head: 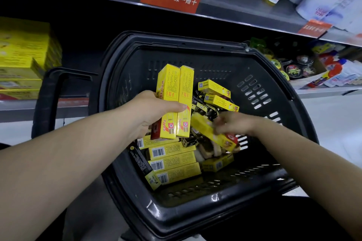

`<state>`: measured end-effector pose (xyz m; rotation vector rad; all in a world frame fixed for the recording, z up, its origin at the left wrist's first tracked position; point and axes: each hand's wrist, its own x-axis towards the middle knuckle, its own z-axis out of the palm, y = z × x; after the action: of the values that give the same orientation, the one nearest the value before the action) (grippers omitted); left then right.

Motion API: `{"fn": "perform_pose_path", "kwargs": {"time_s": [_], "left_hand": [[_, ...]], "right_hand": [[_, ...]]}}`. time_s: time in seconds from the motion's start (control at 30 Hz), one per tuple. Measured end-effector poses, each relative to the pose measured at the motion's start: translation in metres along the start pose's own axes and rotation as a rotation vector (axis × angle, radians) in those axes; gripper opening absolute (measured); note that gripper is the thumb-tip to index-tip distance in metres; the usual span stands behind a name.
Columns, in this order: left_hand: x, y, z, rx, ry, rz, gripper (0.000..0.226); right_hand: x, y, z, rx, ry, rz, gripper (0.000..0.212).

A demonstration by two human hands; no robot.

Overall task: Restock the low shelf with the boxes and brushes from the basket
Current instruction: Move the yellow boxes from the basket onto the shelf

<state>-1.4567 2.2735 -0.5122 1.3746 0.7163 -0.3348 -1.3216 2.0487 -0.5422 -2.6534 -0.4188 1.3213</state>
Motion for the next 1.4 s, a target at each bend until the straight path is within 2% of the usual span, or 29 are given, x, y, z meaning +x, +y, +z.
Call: {"fn": "perform_pose_path", "kwargs": {"time_s": [0.03, 0.1, 0.13, 0.2, 0.3, 0.4, 0.43, 0.5, 0.6, 0.7, 0.77, 0.87, 1.0, 1.13, 1.27, 1.4], "left_hand": [[-0.003, 0.003, -0.002, -0.023, -0.008, -0.005, 0.061], [-0.011, 0.009, -0.007, -0.086, -0.034, 0.002, 0.053], [-0.015, 0.012, -0.011, -0.100, -0.040, 0.007, 0.055], [-0.023, 0.017, -0.021, -0.107, -0.053, 0.019, 0.064], [-0.043, 0.022, -0.042, -0.163, -0.074, 0.070, 0.055], [-0.065, 0.021, -0.068, -0.197, -0.083, 0.139, 0.068], [-0.071, 0.020, -0.079, -0.214, -0.072, 0.154, 0.067], [-0.083, 0.018, -0.101, -0.256, -0.043, 0.168, 0.064], [-0.097, 0.014, -0.139, -0.272, -0.001, 0.203, 0.073], [-0.101, 0.009, -0.179, -0.289, 0.096, 0.209, 0.076], [-0.100, 0.004, -0.205, -0.325, 0.150, 0.202, 0.067], [-0.094, -0.006, -0.242, -0.390, 0.262, 0.193, 0.052], [-0.079, -0.026, -0.285, -0.449, 0.411, 0.180, 0.036], [-0.066, -0.047, -0.317, -0.539, 0.532, 0.156, 0.032], [-0.055, -0.061, -0.338, -0.576, 0.608, 0.134, 0.035], [-0.049, -0.065, -0.352, -0.590, 0.616, 0.116, 0.025]], "right_hand": [[-0.011, -0.010, -0.004, 0.283, 0.012, -0.051, 0.029], [-0.032, -0.032, -0.012, 0.736, 0.015, -0.179, 0.033], [-0.042, -0.044, -0.016, 0.871, -0.009, -0.254, 0.041], [-0.061, -0.072, -0.019, 0.971, -0.065, -0.391, 0.056], [-0.078, -0.114, -0.011, 0.954, -0.070, -0.490, 0.060], [-0.082, -0.156, 0.003, 0.891, -0.024, -0.491, 0.037], [-0.083, -0.171, 0.007, 0.862, -0.017, -0.479, 0.036], [-0.083, -0.199, 0.014, 0.809, -0.021, -0.467, 0.040], [-0.078, -0.239, 0.022, 0.736, -0.005, -0.503, 0.041], [-0.067, -0.276, 0.026, 0.631, 0.048, -0.557, 0.053], [-0.060, -0.301, 0.025, 0.601, -0.001, -0.567, 0.052], [-0.046, -0.338, 0.025, 0.711, -0.046, -0.491, 0.024], [-0.015, -0.376, 0.030, 0.845, -0.017, -0.353, 0.020], [0.022, -0.405, 0.043, 0.940, 0.022, -0.248, 0.029], [0.060, -0.433, 0.054, 1.046, 0.146, -0.200, 0.055], [0.089, -0.458, 0.063, 0.965, 0.244, -0.175, 0.061]]}}
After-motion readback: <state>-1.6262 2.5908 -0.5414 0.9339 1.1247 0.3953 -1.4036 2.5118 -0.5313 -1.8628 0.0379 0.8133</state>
